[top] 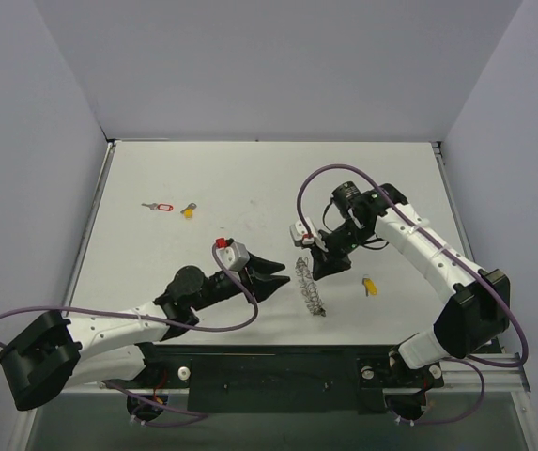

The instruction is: Put the keys on the keyring

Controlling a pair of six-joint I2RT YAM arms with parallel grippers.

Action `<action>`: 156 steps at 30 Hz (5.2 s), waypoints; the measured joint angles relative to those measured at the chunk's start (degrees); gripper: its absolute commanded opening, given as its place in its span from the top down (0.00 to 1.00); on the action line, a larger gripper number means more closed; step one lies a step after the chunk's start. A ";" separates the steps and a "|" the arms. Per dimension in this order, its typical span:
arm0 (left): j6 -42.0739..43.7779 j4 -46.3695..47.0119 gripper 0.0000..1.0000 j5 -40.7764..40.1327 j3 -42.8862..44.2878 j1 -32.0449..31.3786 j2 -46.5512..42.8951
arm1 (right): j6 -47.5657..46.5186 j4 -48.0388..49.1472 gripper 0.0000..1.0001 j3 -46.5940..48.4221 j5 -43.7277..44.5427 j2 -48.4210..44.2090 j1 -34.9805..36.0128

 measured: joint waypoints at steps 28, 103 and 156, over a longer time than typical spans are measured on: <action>-21.07 2.99 0.52 -2.16 2.99 8.90 13.99 | -15.50 -4.20 1.00 -3.76 -1.46 -0.04 -0.85; -33.42 -47.30 0.57 6.19 28.83 6.12 17.03 | -16.85 -4.57 1.00 -4.44 -2.51 -0.07 -1.97; -16.83 -49.55 1.00 5.73 32.72 4.63 19.28 | -16.96 -4.61 0.78 -4.74 -5.03 -0.07 -5.03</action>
